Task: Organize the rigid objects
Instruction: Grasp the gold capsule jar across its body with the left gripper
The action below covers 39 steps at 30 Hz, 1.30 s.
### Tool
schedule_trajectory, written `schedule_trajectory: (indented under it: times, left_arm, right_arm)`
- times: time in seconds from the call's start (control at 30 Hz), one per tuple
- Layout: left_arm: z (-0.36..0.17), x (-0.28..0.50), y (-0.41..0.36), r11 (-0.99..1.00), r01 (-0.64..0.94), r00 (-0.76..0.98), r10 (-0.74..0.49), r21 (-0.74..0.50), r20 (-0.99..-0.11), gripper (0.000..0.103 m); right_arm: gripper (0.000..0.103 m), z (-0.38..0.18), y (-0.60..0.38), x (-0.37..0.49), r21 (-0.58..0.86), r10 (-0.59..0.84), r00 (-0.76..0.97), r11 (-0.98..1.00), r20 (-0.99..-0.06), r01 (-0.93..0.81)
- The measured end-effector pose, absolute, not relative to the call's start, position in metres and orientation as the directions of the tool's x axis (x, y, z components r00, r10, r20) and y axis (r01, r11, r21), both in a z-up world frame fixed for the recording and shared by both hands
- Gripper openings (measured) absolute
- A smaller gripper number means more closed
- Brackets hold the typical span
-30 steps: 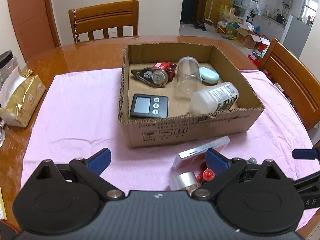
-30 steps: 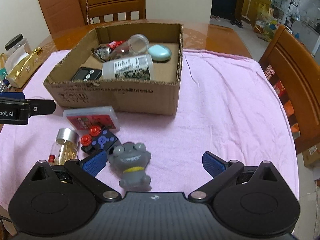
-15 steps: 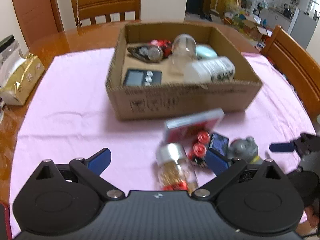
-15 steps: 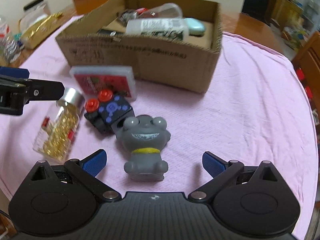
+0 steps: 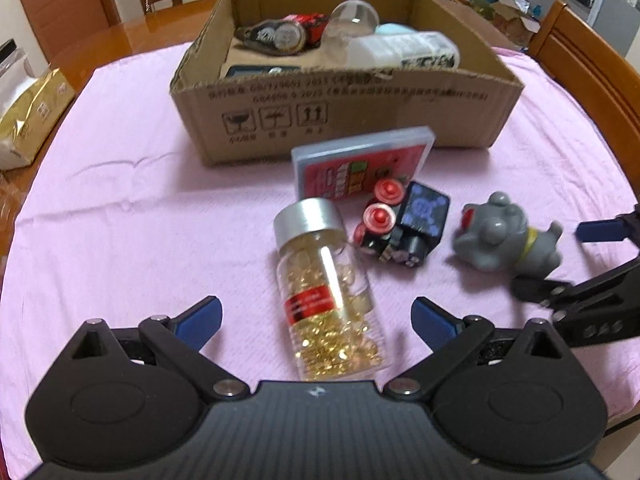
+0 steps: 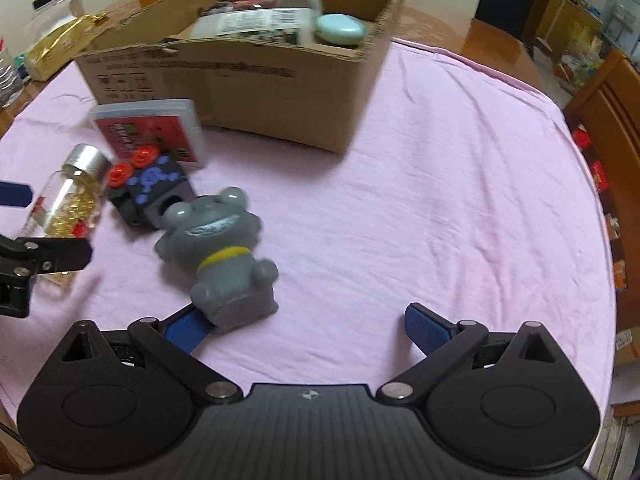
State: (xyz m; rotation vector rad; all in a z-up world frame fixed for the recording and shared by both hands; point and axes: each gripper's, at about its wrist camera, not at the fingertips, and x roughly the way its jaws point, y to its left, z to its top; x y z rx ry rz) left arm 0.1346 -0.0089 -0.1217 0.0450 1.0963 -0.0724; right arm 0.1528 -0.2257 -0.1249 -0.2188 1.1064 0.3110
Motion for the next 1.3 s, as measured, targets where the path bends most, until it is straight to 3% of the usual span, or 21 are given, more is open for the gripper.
schedule_trajectory:
  times: [0.87,1.07,1.3]
  left_arm:
    - [-0.132,0.134,0.063,0.992,-0.047,0.444,0.122,0.113,-0.888,0.101]
    - [-0.133,0.12,0.053,0.998,0.023,0.425,0.05,0.066,-0.904,0.101]
    - [-0.137,0.104,0.024,0.99,0.139,0.436,-0.049,0.014,-0.899,0.101]
  right_arm:
    - [0.103,-0.121,-0.269,0.161,-0.057,0.061,0.433,0.965,-0.899,-0.254]
    - [0.103,-0.115,-0.249,0.145,0.064,0.226,0.398,0.923,-0.889,-0.381]
    - [0.103,-0.128,-0.212,0.144,0.012,0.219,0.423,0.898,-0.879,-0.439]
